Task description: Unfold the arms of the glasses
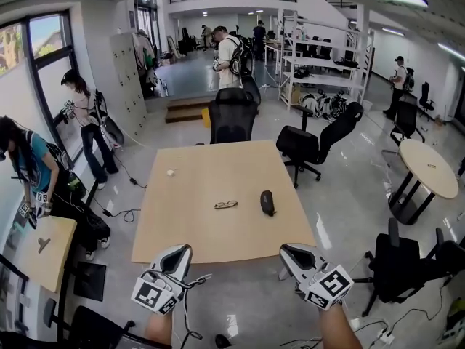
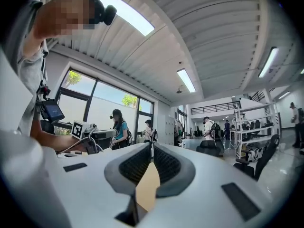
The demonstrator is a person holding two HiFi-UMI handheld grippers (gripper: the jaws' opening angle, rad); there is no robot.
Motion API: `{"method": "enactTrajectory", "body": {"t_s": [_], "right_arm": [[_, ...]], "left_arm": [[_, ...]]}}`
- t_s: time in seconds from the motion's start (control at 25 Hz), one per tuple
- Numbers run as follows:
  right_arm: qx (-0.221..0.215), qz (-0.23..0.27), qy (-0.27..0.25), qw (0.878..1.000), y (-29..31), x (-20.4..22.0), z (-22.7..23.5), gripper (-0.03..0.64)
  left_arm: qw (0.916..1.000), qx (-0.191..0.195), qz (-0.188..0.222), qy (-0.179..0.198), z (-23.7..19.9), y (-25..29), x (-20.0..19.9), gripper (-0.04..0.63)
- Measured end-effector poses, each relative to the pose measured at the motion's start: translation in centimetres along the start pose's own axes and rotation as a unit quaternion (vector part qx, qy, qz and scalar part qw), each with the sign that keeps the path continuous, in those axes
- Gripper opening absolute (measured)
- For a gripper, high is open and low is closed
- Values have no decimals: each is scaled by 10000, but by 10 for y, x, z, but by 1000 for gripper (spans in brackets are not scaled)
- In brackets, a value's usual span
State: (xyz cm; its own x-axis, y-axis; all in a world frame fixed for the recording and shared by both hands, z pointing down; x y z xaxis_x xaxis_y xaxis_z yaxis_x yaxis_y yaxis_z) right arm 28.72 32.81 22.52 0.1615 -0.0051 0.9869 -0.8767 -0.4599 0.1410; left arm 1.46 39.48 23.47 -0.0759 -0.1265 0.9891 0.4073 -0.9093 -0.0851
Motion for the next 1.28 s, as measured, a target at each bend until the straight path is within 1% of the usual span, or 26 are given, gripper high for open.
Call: {"method": "enactTrajectory", "body": {"t_s": [0.12,0.28,0.48,0.6,0.76,0.92,1.12,1.28], "right_arm": [[65,-5,15,10000,21,-1,-5,9],[181,-20,16,9998,46,-2,-3,9],[168,-225,42,9996,66,3,3,9],[144,-299,10,9995,84,2,17,9],[30,-339,26,9994,108,5,40,9],[-183,-323,90,9993,130,15,77,9],[-480,-187,150,9986,144,16,134,9],[-769,-119,111,9969,151,23,163,9]], "left_arm": [[10000,59,72,22,-24,-1,1,6],[9995,197,106,204,-49,6,3,6],[9995,190,236,91,-65,19,13,6],[9995,141,279,22,-81,34,22,6],[9997,49,196,-97,-97,57,36,6],[9998,-79,96,-161,-102,89,44,6],[9997,-207,-106,-36,-94,144,46,6],[9993,-347,-159,23,-83,172,51,6]]}}
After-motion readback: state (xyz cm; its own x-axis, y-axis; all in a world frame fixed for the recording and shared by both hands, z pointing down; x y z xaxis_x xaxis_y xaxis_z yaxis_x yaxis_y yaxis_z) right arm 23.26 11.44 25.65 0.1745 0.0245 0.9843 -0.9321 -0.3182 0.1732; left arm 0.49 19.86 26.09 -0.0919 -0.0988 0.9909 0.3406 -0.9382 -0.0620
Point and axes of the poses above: the fingertips, and each gripper's own axes: y forward along the fingers, z to its right, x out of its underside, the point moved 4 cm from there along -y, backward along the fingers, and after that the axes turned 8 degrees about -z, right-handed, at the moved point
